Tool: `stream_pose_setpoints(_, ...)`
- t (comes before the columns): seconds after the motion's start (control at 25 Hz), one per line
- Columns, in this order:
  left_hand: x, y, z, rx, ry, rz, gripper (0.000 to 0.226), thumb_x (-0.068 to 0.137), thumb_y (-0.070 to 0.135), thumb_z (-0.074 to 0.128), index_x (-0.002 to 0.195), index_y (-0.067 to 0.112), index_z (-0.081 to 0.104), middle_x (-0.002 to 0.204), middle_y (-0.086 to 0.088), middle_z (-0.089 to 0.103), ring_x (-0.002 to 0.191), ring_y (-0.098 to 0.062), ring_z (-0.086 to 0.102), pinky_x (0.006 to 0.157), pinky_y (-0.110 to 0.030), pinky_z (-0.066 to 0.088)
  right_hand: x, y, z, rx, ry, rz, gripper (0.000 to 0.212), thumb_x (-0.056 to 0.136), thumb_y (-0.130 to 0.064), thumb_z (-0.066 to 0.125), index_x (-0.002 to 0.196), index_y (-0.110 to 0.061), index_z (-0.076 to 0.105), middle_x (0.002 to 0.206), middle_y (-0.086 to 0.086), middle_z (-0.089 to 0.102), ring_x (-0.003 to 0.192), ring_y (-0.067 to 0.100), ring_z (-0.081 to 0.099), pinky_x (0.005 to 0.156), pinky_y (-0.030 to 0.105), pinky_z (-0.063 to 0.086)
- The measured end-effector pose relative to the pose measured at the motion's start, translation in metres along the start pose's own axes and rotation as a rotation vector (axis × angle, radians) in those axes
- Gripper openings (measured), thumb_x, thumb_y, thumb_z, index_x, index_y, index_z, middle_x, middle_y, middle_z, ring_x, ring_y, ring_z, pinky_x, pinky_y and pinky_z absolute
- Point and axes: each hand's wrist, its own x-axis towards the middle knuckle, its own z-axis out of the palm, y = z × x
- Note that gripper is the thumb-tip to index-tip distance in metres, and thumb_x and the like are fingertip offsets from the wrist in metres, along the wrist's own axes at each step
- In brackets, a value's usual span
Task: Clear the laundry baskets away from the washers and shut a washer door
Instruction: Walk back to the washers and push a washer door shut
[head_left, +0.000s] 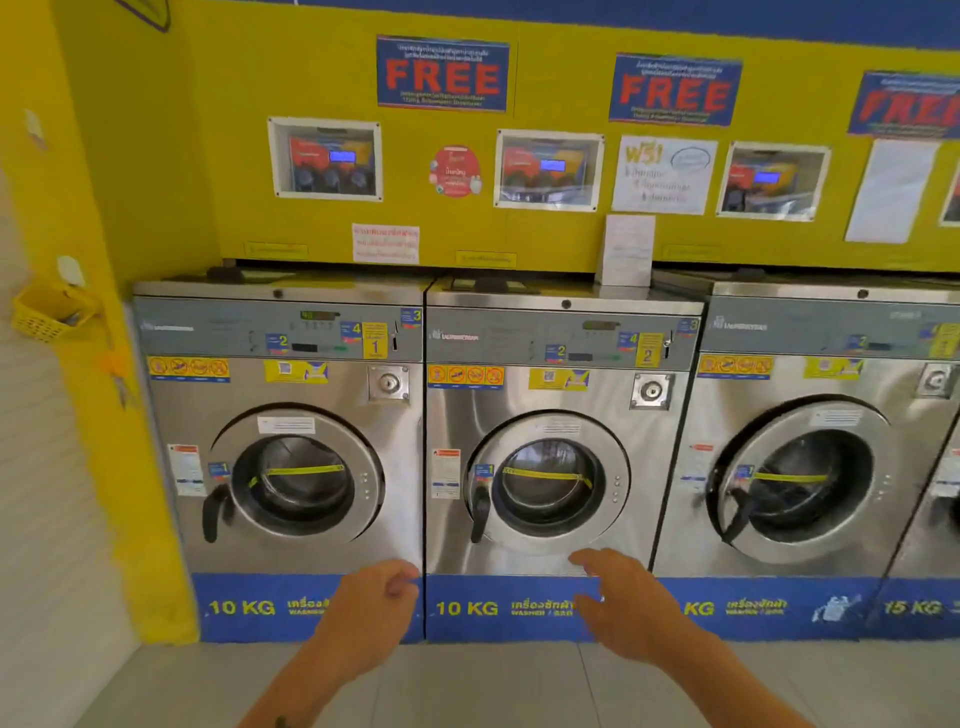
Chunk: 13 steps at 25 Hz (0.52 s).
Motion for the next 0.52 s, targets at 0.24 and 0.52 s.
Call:
stream_pose_setpoints(0.24,0.165,0.021,0.043,0.002,-0.122,0.138,0.033,0.093,0.024,0.052,0.125,0.026,0.057,0.126,0.008,0.058,0.096,-0.005,0.059,0.086,-0.018,0.047,0.136,0.02,-0.015,-0.028,0.074,0.068,0.054,0.093,-0.032,0.053,0.144,-0.025,0.039,0.145,0.0,0.043,0.131,0.021,0.043,0.108,0.031,0.036)
stream_pose_setpoints(0.52,0.304,0.059,0.116,0.068,-0.19,0.188,0.047,0.092,0.019,0.055,0.136,0.03,0.042,0.125,0.015,0.039,0.115,-0.006,0.039,0.104,-0.023,0.03,0.306,0.06,-0.036,-0.127,0.078,-0.039,0.063,0.085,-0.027,0.056,0.144,-0.02,0.038,0.147,0.002,0.04,0.13,0.029,0.039,0.108,0.04,0.039)
